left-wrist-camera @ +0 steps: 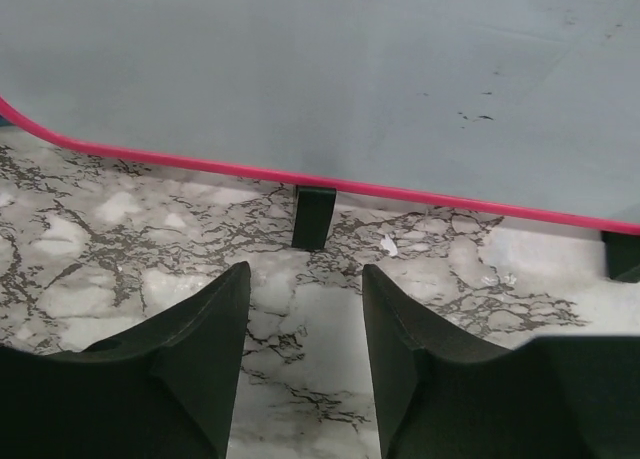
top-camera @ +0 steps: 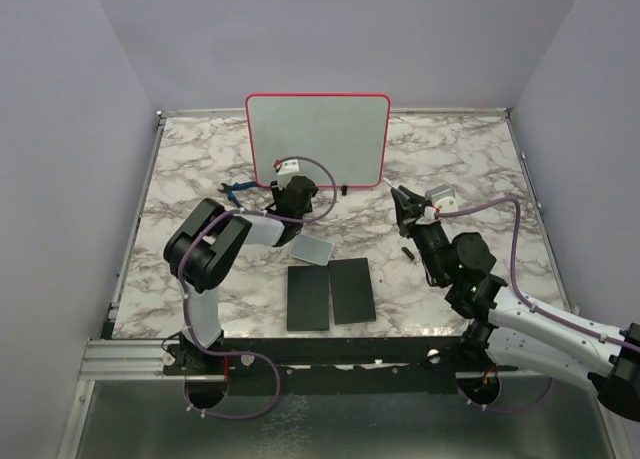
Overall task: Write a sentence on the whiteboard
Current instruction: Move the whiteboard to the center of the board.
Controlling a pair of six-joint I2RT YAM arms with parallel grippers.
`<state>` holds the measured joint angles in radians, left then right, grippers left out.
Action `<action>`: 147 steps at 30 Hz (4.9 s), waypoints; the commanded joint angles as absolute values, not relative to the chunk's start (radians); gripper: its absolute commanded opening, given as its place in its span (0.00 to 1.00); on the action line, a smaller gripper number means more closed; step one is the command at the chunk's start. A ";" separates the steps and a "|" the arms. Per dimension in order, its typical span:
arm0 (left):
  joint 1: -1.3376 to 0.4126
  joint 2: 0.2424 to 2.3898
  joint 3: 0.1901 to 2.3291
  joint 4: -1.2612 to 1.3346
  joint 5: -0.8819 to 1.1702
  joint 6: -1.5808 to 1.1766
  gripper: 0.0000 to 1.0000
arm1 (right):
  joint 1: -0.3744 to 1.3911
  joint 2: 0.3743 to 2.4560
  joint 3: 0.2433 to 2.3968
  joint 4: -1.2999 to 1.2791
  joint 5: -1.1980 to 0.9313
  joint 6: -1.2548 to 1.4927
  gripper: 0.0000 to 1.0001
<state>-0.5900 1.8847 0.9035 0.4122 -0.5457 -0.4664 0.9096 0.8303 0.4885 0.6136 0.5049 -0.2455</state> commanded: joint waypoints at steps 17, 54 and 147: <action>-0.578 2.018 1.006 0.406 -0.612 -0.416 0.41 | 0.907 0.812 0.466 0.654 0.513 -0.266 0.01; -0.613 1.964 0.829 0.505 -0.611 -0.342 0.00 | 0.907 0.820 0.463 0.657 0.517 -0.274 0.01; -0.623 1.157 1.085 -0.530 -0.087 -0.411 0.91 | 0.907 0.661 0.523 0.472 0.372 -0.209 0.01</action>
<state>-0.7628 1.1614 0.9852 -0.4656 -0.2829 -0.5182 0.9096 0.6731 0.4808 0.5095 0.4244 -0.2260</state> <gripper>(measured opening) 0.912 0.145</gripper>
